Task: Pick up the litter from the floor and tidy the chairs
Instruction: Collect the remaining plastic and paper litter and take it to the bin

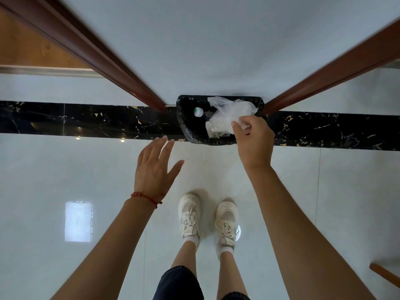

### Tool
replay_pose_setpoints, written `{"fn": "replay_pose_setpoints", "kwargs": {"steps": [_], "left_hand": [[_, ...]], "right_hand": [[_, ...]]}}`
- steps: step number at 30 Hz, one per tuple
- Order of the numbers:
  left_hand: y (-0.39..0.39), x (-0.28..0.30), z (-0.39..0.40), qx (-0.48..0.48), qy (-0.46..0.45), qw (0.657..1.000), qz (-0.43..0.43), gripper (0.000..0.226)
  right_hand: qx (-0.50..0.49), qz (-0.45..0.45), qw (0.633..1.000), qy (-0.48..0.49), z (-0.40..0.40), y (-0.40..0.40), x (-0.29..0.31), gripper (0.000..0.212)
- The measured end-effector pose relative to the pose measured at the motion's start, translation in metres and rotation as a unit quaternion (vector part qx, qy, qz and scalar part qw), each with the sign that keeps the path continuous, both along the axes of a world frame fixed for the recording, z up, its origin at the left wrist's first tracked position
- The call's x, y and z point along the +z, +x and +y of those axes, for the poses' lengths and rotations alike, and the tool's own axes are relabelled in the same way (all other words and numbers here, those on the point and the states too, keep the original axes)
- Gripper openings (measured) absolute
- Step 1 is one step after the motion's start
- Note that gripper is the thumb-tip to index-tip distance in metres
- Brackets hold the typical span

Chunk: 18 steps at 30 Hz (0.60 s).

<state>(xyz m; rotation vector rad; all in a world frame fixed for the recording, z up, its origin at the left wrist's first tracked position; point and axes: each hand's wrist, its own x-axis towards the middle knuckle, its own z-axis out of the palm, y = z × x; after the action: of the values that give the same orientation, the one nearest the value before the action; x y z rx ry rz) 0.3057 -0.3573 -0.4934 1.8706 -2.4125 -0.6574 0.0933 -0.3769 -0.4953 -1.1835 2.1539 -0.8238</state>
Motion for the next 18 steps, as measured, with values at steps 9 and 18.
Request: {"fn": "replay_pose_setpoints", "kwargs": {"steps": [9,18], "left_hand": [[-0.011,0.041,-0.007,-0.010,-0.014,1.000,-0.009,0.052],[-0.028,0.137,0.015,-0.075,-0.015,0.997,-0.012,0.054]], "right_hand": [[0.116,0.105,0.984,0.084,0.052,-0.017,0.040,0.042],[0.131,0.139,0.968,0.161,0.104,-0.039,0.136,0.052]]}}
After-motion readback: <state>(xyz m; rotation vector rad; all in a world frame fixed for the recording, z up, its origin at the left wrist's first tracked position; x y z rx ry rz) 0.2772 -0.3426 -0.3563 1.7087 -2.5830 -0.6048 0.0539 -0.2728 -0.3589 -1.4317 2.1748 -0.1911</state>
